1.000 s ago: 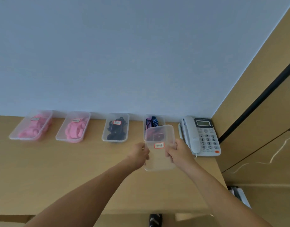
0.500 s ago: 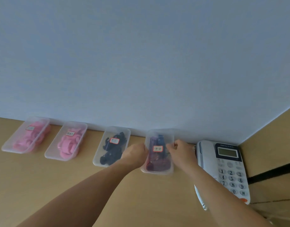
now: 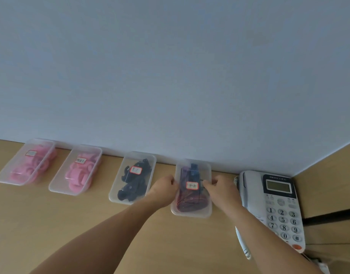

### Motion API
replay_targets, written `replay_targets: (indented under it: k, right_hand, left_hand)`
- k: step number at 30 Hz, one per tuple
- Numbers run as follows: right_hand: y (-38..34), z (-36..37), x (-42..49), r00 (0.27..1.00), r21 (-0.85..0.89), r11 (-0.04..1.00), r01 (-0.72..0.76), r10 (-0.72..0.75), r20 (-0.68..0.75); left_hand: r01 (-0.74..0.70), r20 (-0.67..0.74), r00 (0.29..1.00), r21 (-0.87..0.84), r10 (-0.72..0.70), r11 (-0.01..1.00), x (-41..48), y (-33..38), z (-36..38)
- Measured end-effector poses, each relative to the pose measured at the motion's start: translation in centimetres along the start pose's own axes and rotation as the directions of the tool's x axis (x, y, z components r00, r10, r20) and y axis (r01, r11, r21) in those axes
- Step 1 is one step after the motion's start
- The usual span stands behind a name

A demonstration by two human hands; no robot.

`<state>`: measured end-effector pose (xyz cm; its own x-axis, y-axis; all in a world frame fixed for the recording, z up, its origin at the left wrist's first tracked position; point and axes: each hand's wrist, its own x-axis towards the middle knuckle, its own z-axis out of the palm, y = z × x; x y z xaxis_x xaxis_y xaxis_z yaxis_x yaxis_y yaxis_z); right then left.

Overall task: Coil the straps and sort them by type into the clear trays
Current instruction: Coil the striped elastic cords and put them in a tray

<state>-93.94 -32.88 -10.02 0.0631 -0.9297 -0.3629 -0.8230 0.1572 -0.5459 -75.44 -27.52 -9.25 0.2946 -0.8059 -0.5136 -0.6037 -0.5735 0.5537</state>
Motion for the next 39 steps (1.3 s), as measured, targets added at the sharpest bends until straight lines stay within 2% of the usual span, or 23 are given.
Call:
replay_targets:
  k: [4, 7, 8, 10, 12, 14, 16, 21, 26, 30, 33, 37, 39]
  right_hand:
    - [0.0, -0.5, -0.2, 1.0, -0.064, 0.998, 0.01, -0.009, 0.006]
    - [-0.1, -0.6, -0.5, 0.999, -0.147, 0.989, 0.003, -0.009, -0.037]
    - [0.0, -0.6, -0.7, 0.999, -0.176, 0.984, 0.005, -0.015, -0.052]
    - [0.0, -0.5, -0.9, 0.998, -0.201, 0.98, 0.01, -0.022, -0.058]
    - [0.0, -0.4, -0.8, 0.999, -0.189, 0.982, 0.012, -0.021, -0.047]
    - [0.1, -0.3, -0.8, 0.999, -0.17, 0.985, 0.016, -0.025, -0.049]
    - [0.1, -0.2, -0.9, 0.998, -0.163, 0.986, 0.014, -0.024, -0.06]
    - [0.4, 0.1, -1.0, 0.997, -0.17, 0.985, 0.005, -0.018, -0.075]
    - [0.8, -0.5, -0.5, 0.999, -0.078, 0.997, 0.002, 0.001, 0.035]
    - [-0.2, -1.5, 1.6, 0.999, -0.011, 1.0, -0.016, 0.015, -0.046]
    - [-1.1, -1.3, 3.8, 0.999, 0.003, 1.0, -0.009, 0.01, -0.039]
    - [-0.3, -0.4, 5.6, 0.992, 0.248, 0.961, -0.121, 0.113, 0.048]
    - [-0.1, -0.4, 5.9, 0.992, 0.275, 0.953, -0.128, 0.123, 0.033]
  left_hand:
    - [0.05, 0.076, 0.996, -0.188, -0.036, 0.981, -0.3, -0.3, -0.4]
    - [0.055, 0.086, 0.996, -0.254, -0.034, 0.966, -0.3, -0.2, -0.4]
    - [0.013, 0.05, 0.999, -0.206, -0.002, 0.978, -0.3, -0.2, -0.3]
    - [-0.139, -0.096, 0.985, 0.07, 0.145, 0.988, -0.1, 0.0, 0.3]
    - [-0.275, -0.179, 0.92, 0.342, 0.349, 0.899, -0.2, 0.5, 0.9]
    - [-0.362, -0.106, 0.87, 0.524, 0.481, 0.771, 0.1, 1.2, 1.8]
    - [-0.417, -0.02, 0.842, 0.611, 0.539, 0.673, 0.4, 1.9, 3.0]
    - [-0.436, 0.014, 0.84, 0.612, 0.542, 0.66, 0.4, 1.7, 5.0]
    - [-0.449, 0.035, 0.832, 0.629, 0.554, 0.634, 0.6, 1.0, 5.2]
    - [-0.447, 0.013, 0.824, 0.627, 0.566, 0.638, 0.7, 0.9, 5.4]
    - [-0.448, 0.002, 0.819, 0.626, 0.574, 0.638, 0.6, 1.0, 5.4]
    - [-0.455, -0.02, 0.809, 0.613, 0.588, 0.646, 0.8, 1.0, 5.5]
    - [-0.45, -0.029, 0.806, 0.619, 0.591, 0.644, 1.0, 1.0, 5.5]
